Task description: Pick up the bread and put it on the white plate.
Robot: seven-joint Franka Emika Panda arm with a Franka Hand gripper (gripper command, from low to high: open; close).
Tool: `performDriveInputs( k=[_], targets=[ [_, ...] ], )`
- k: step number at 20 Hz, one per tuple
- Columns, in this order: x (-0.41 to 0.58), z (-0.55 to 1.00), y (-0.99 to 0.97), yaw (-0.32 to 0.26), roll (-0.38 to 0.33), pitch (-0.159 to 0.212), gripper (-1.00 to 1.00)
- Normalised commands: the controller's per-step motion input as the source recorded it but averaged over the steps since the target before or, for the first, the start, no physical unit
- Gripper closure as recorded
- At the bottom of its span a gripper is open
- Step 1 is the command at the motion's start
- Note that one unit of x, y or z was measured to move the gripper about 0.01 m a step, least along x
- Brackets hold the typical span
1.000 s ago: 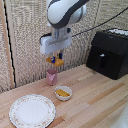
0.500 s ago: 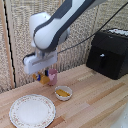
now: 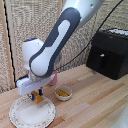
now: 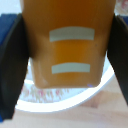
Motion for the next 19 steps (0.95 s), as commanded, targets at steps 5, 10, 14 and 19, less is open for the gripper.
performDriveInputs(
  k=[5,10,14,19],
  targets=[
    [0.167,-0.39,0.26,0.014,-0.075,-0.049,1.0],
    [0.119,-0.15,0.11,0.0,-0.016,-0.006,-1.0],
    [0.094,0.25,0.01,0.022,0.003,0.013,-1.0],
    [0.054,0.82,-0.12,-0.003,0.026,0.019,-1.0]
  ],
)
